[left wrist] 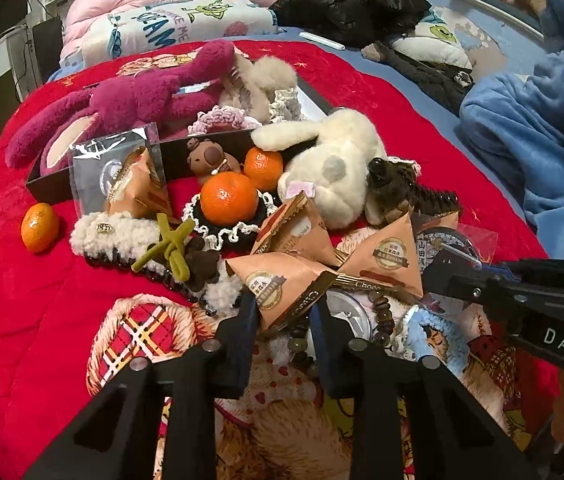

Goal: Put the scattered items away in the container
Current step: 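Grasp the tan snack packet with left gripper while right gripper holds the clear packet, then carry the snack packet and clear packet up toward the box with both grippers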

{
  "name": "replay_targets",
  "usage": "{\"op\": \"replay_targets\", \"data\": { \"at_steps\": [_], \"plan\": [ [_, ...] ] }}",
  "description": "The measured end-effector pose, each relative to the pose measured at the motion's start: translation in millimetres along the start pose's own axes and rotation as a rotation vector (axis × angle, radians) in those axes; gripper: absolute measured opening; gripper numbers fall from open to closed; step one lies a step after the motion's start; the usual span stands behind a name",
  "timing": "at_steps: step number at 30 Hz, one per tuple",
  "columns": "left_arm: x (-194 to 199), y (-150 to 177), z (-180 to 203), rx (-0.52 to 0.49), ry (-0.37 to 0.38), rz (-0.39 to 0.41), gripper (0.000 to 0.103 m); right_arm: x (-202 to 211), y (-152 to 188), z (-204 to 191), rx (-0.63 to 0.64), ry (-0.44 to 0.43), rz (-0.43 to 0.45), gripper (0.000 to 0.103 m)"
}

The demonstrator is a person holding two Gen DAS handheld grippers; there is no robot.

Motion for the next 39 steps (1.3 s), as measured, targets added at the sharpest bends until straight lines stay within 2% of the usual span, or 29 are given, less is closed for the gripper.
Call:
{"op": "replay_targets", "data": {
  "at_steps": [5,13,18,23,39],
  "plan": [
    [4,0,1,0.004,0.001,0.010,0.025,1,-1,2,-0.010,-0.005,0.001,0.009],
    [34,-8,3,0.002,-0.021,0.091,0.024,12,-2,1,-0.013,-0.016,0.043,0.009],
    [61,-13,0,0.006,-0.055,0.186,0.024,29,-5,-2,-0.019,-0.047,0.107,0.009],
    [84,-15,-2,0.008,-0.043,0.270,0.024,52,-9,-5,-0.012,-0.110,0.199,0.009],
    [82,-14,-9,0.048,-0.028,0.266,0.025,60,-9,-17,0.020,-0.172,0.241,0.009]
  ]
}}
Point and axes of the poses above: each gripper's, at about its wrist camera, not at the fingertips, and x roughly against the way its jaws point, z to its right, y to its underside, the point moved 3 cm from there along -x, roughly the way its jaws point, and after that the axes turned 5 degrees about -z, right-handed, at the moved point
